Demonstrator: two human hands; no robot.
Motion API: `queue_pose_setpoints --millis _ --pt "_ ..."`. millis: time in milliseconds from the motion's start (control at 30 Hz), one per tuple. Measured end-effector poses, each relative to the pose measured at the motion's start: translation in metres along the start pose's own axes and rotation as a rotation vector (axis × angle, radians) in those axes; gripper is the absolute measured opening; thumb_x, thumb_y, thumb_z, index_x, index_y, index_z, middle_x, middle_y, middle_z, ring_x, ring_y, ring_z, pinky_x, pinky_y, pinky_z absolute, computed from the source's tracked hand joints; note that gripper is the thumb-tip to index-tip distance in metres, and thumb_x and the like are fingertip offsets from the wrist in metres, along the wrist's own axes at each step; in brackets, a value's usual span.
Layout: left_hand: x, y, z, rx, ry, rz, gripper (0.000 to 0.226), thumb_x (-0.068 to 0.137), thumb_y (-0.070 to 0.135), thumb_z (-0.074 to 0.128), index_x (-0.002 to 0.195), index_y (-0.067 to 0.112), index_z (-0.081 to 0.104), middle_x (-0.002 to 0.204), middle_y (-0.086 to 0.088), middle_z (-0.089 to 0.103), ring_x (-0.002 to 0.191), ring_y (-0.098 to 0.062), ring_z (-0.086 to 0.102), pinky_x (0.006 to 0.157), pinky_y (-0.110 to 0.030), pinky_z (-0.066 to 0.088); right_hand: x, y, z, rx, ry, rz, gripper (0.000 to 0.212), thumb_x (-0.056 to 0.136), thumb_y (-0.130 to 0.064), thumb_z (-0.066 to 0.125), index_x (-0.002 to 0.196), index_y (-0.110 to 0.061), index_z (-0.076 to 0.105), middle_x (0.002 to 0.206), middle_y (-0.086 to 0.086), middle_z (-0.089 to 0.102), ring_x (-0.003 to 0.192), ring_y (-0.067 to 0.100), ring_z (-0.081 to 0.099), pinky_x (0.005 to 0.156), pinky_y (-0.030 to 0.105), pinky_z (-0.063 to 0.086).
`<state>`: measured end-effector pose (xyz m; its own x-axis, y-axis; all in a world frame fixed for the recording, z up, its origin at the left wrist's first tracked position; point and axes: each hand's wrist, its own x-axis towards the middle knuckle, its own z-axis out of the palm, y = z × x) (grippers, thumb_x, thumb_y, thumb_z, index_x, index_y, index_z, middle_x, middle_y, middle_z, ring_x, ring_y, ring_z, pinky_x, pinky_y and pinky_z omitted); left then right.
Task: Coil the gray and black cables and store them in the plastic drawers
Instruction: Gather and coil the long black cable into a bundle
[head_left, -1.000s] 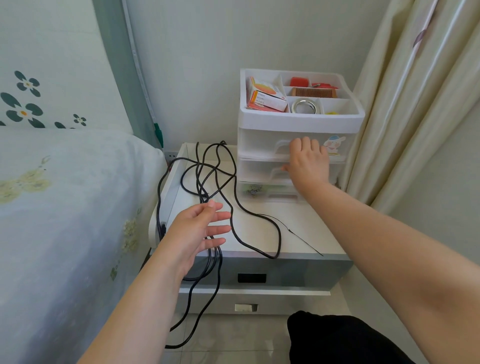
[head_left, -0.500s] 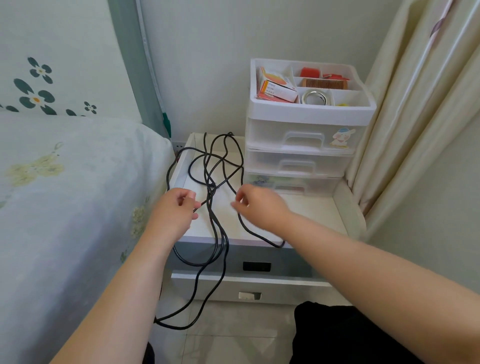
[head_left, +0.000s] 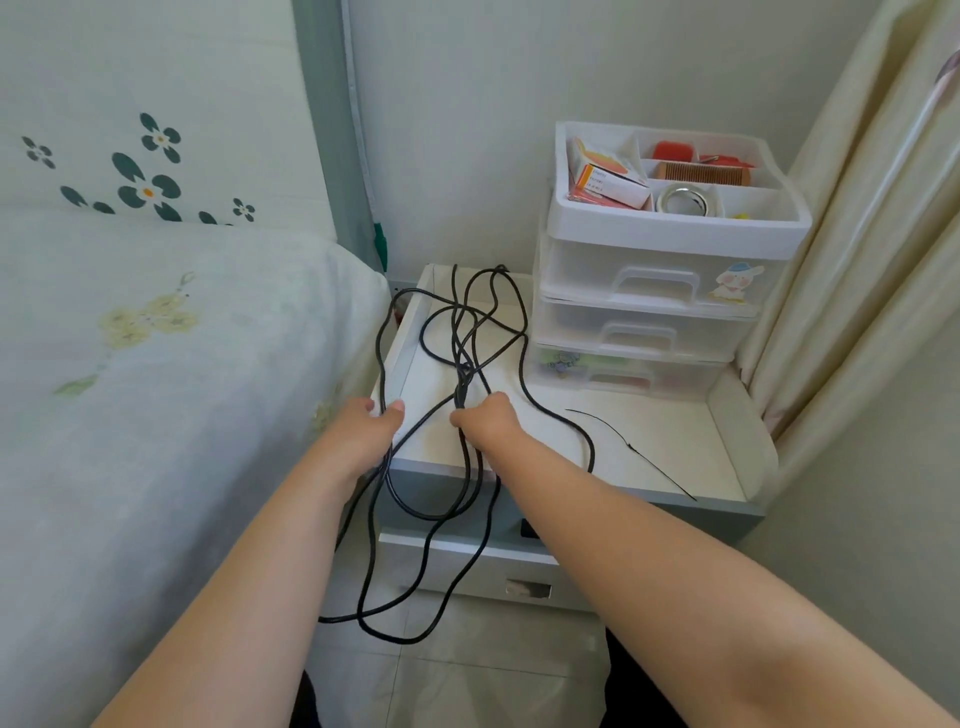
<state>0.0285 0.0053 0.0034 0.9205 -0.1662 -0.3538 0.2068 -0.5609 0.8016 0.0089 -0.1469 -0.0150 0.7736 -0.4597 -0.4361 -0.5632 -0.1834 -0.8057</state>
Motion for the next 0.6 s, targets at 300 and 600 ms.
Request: queue_pose_setpoints --millis 300,600 --pt "0.004 0.004 -0.002 -0.509 0.095 -0.155 0.061 0.098 0.056 0.027 0.130 0.010 0.051 0.138 -0.008 0.048 0.071 -0.016 0.063 0.069 -0.035 0.057 -0.069 0.006 0.005 0.255 -0.206 -0.074 0.029 0.087 -0.009 0.057 0.114 -0.010 0.047 0.093 0.007 0.052 0.076 0.018 0.052 0.080 0.036 0.051" --pt "-0.016 -0.006 -0.009 -0.296 -0.232 -0.011 0.048 0.084 0.060 0.058 0.107 0.018 0.060 0.099 -0.001 0.072 0.093 -0.020 0.068 0.084 -0.038 0.055 -0.091 0.030 0.013 -0.292 -0.507 -0.369 0.054 0.088 -0.030 0.065 0.132 -0.015 0.036 0.082 -0.004 0.059 0.071 0.009 0.055 0.067 0.019 0.044"
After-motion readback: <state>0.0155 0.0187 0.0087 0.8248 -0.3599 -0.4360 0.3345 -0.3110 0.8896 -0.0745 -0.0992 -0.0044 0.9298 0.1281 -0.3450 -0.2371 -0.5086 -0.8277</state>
